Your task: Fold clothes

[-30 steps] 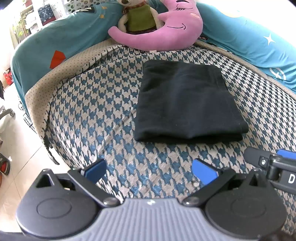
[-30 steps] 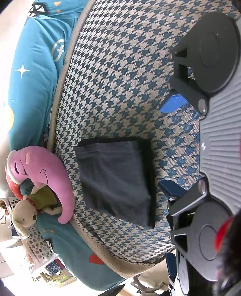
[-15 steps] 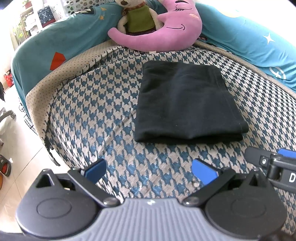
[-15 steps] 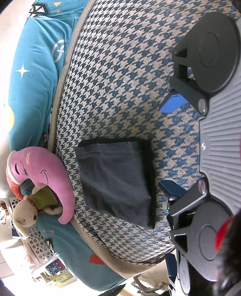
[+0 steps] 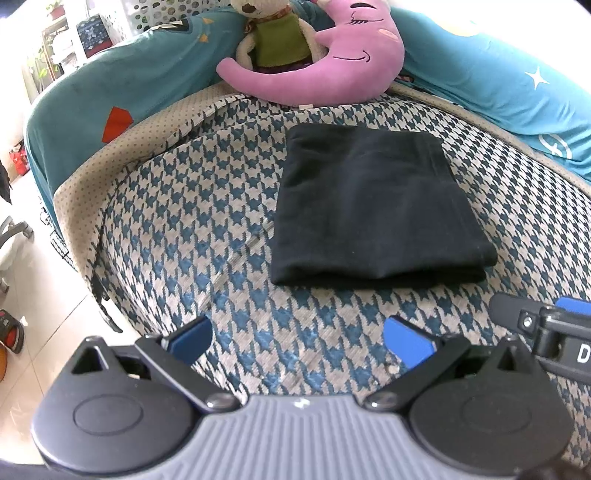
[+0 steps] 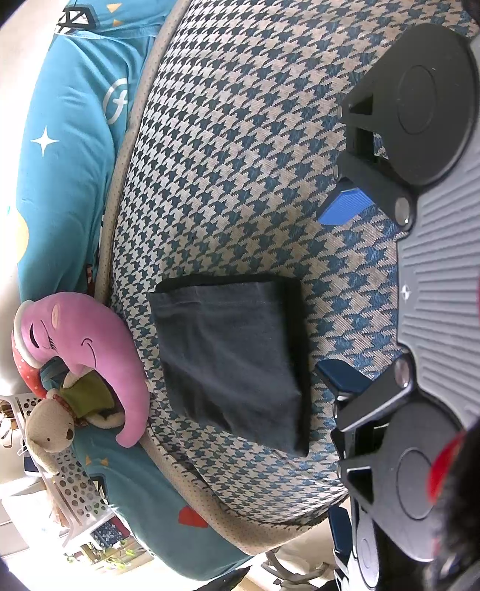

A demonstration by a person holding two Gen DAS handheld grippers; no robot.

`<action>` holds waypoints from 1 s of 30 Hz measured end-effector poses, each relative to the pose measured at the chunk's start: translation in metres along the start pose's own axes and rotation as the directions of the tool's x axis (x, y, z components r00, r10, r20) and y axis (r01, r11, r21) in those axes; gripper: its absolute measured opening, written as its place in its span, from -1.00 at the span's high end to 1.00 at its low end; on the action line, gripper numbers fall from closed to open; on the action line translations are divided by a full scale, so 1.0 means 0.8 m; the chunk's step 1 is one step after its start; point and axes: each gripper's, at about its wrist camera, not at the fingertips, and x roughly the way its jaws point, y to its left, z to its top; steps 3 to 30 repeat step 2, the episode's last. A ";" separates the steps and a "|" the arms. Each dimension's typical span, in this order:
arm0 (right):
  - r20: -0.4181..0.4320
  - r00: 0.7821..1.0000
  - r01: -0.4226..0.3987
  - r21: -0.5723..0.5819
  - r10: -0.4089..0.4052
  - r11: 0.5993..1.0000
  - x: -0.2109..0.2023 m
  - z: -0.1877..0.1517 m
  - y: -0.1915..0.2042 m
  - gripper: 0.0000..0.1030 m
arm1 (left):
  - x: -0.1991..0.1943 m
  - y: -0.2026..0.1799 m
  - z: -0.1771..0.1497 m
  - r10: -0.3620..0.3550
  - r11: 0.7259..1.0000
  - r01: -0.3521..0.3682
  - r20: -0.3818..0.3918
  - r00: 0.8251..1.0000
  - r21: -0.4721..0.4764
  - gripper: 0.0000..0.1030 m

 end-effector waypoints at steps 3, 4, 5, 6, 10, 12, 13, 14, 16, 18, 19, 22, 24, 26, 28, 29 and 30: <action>0.002 1.000 0.000 0.001 0.000 1.000 -0.001 0.000 0.000 -0.57 | -0.001 -0.001 0.000 -0.002 1.000 0.002 0.005 1.000 0.001 -1.00; 0.002 1.000 0.000 0.001 0.000 1.000 -0.001 0.000 0.000 -0.57 | -0.001 -0.001 0.000 -0.002 1.000 0.002 0.005 1.000 0.001 -1.00; 0.002 1.000 0.000 0.001 0.000 1.000 -0.001 0.000 0.000 -0.57 | -0.001 -0.001 0.000 -0.002 1.000 0.002 0.005 1.000 0.001 -1.00; 0.002 1.000 0.000 0.001 0.000 1.000 -0.001 0.000 0.000 -0.57 | -0.001 -0.001 0.000 -0.002 1.000 0.002 0.005 1.000 0.001 -1.00; 0.002 1.000 0.000 0.001 0.000 1.000 -0.001 0.000 0.000 -0.57 | -0.001 -0.001 0.000 -0.002 1.000 0.002 0.005 1.000 0.001 -1.00; 0.002 1.000 0.000 0.001 0.000 1.000 -0.001 0.000 0.000 -0.57 | -0.001 -0.001 0.000 -0.002 1.000 0.002 0.005 1.000 0.001 -1.00; 0.002 1.000 0.000 0.001 0.000 1.000 -0.001 0.000 0.000 -0.57 | -0.001 -0.001 0.000 -0.002 1.000 0.002 0.005 1.000 0.001 -1.00; 0.002 1.000 0.000 0.001 0.000 1.000 -0.001 0.000 0.000 -0.57 | -0.001 -0.001 0.000 -0.002 1.000 0.002 0.005 1.000 0.001 -1.00; 0.002 1.000 0.000 0.001 0.000 1.000 -0.001 0.000 0.000 -0.57 | -0.001 -0.001 0.000 -0.002 1.000 0.002 0.005 1.000 0.001 -1.00; 0.002 1.000 0.000 0.001 0.000 1.000 -0.001 0.000 0.000 -0.57 | -0.001 -0.001 0.000 -0.002 1.000 0.002 0.005 1.000 0.001 -1.00; 0.002 1.000 0.000 0.001 0.000 1.000 -0.001 0.000 0.000 -0.57 | -0.001 -0.001 0.000 -0.002 1.000 0.002 0.005 1.000 0.001 -1.00; 0.002 1.000 0.000 0.001 0.000 1.000 -0.001 0.000 0.000 -0.57 | -0.001 -0.001 0.000 -0.002 1.000 0.002 0.005 1.000 0.001 -1.00; 0.002 1.000 0.000 0.001 0.000 1.000 -0.001 0.000 0.000 -0.57 | -0.001 -0.001 0.000 -0.002 1.000 0.002 0.005 1.000 0.001 -1.00; 0.002 1.000 0.000 0.001 0.000 1.000 -0.001 0.000 0.000 -0.57 | -0.001 -0.001 0.000 -0.002 1.000 0.002 0.005 1.000 0.001 -1.00; 0.002 1.000 0.000 0.001 0.000 1.000 -0.001 0.000 0.000 -0.57 | -0.001 -0.001 0.000 -0.002 1.000 0.002 0.005 1.000 0.001 -1.00; 0.002 1.000 0.000 0.001 0.000 1.000 -0.001 0.000 0.000 -0.57 | -0.001 -0.001 0.000 -0.002 1.000 0.002 0.005 1.000 0.001 -1.00; 0.002 1.000 0.000 0.001 0.000 1.000 -0.001 0.000 0.000 -0.57 | -0.001 -0.001 0.000 -0.002 1.000 0.002 0.005 1.000 0.001 -1.00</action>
